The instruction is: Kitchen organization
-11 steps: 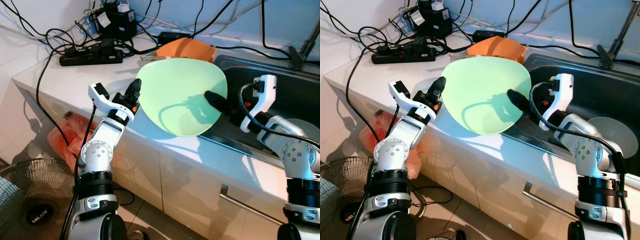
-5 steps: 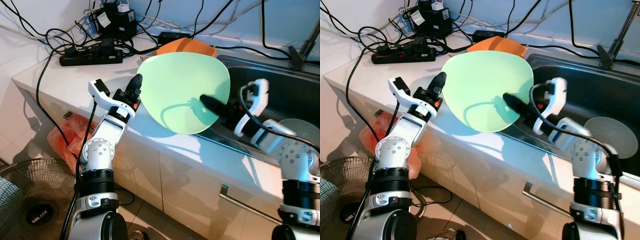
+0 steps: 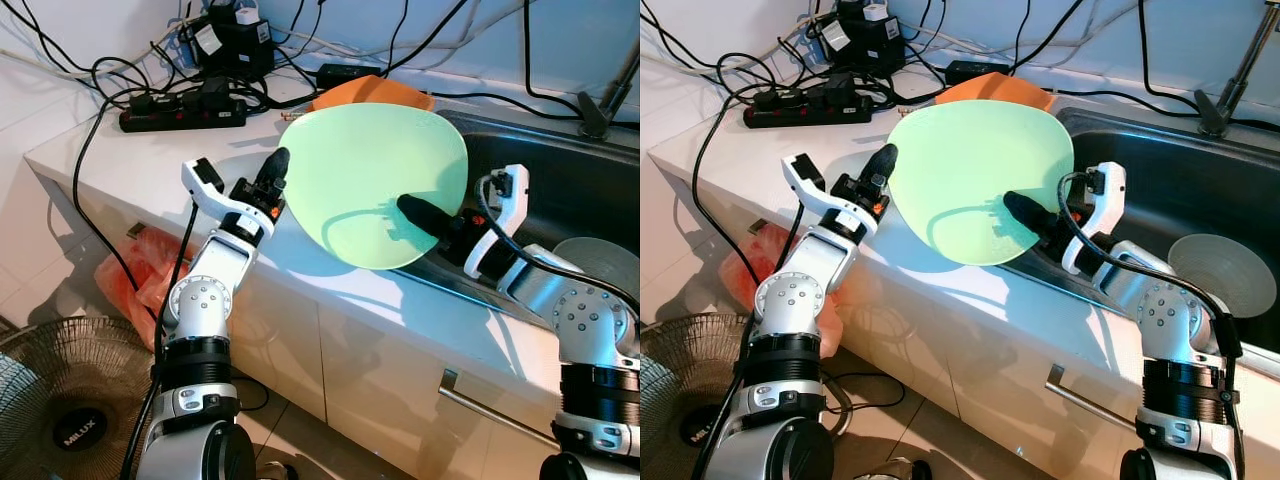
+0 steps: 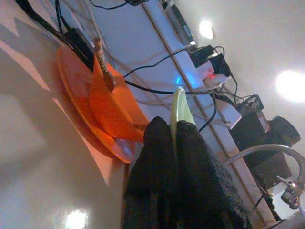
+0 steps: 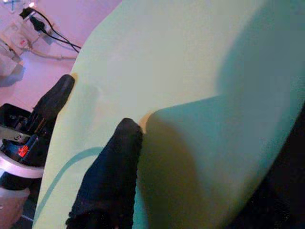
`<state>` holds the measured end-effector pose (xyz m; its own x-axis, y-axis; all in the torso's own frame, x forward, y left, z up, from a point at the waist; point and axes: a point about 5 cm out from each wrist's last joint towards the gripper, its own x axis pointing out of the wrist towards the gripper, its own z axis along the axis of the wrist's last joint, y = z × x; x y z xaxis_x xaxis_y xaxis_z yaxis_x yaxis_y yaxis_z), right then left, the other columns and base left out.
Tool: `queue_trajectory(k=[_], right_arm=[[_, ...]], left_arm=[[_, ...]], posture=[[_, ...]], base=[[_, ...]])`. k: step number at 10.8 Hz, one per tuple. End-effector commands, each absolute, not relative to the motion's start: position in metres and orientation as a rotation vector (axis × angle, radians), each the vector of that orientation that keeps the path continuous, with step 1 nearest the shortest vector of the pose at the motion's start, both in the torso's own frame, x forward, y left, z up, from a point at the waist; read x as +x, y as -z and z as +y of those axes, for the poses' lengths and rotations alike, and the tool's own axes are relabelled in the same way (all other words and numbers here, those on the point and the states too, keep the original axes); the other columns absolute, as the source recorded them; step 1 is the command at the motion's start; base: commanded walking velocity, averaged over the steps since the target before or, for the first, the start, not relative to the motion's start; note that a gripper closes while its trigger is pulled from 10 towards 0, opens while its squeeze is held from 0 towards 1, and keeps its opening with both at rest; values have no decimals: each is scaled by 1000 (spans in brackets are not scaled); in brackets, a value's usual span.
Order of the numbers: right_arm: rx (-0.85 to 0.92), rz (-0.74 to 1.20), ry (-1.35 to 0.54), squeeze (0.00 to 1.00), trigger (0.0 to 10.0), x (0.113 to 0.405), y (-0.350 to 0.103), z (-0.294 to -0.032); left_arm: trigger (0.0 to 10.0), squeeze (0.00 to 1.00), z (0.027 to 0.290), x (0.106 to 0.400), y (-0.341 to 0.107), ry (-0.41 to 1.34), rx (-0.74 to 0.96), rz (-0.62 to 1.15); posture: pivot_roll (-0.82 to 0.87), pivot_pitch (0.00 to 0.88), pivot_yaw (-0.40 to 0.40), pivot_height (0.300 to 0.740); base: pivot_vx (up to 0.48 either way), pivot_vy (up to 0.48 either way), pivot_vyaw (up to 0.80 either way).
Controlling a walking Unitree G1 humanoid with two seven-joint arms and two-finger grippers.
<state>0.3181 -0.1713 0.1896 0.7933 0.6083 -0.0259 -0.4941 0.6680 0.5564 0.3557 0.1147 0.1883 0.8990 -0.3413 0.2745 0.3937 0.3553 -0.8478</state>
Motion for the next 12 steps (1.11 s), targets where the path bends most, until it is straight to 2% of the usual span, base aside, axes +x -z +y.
queue_trajectory(k=[1,3,4,5,6,8,9,10,12], right_arm=[[568,191,-641,0,0,316,-197,-170],[582,180,-635,0,0,317,-199,-170],[599,169,-629,0,0,318,-200,-171],[611,159,-628,0,0,318,-201,-171],[620,152,-625,0,0,319,-202,-172],[626,144,-614,0,0,319,-204,-175],[626,143,-610,0,0,319,-203,-176],[628,141,-606,0,0,319,-204,-176],[634,143,-598,0,0,319,-202,-177]], left_arm=[[0,0,106,357,-197,526,-1103,-68],[0,0,101,356,-188,534,-1065,-9],[3216,0,95,354,-182,565,-1026,46],[5294,0,85,349,-174,630,-959,124],[10000,0,78,344,-169,674,-925,166],[10000,0,71,337,-165,741,-920,210],[10000,290,70,335,-167,775,-936,216],[10000,1000,69,332,-170,824,-972,228],[10000,1000,68,326,-174,901,-1023,255]], posture=[[12,46,97,740],[11,43,98,740],[12,44,98,740],[11,43,98,740],[12,41,97,740],[11,39,99,740],[11,38,99,740],[13,39,101,740],[14,40,101,740]], base=[[0,0,0],[0,0,0],[0,0,0],[0,0,0],[0,0,0],[0,0,0],[0,0,0],[0,0,0],[0,0,0]])
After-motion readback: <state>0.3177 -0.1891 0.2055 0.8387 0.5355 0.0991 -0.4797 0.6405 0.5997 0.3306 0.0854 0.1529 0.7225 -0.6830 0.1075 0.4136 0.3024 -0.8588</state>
